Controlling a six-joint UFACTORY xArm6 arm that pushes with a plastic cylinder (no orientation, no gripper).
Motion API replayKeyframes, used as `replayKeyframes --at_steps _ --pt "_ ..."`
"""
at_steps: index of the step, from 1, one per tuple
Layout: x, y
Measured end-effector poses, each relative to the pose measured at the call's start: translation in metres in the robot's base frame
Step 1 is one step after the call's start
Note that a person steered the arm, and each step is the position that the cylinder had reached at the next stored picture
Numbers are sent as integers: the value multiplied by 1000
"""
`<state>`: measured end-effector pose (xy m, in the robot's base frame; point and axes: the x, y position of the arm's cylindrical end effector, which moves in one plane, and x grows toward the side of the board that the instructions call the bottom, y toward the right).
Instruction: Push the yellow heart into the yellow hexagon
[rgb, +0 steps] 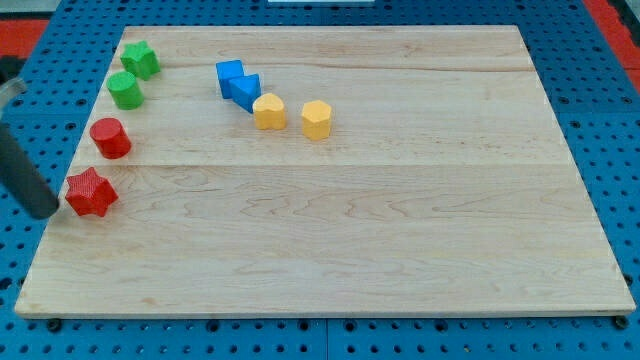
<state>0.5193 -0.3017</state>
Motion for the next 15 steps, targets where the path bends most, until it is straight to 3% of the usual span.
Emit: replayKeyframes --at_steps 1,3,7,8,11,13,14,15 --pt "31 -1" --pt "33 17" --pt "20 109" --pt "-6 146" --pt "-153 203" --pt "-205 335" --pt "-208 357" --pt "-184 339"
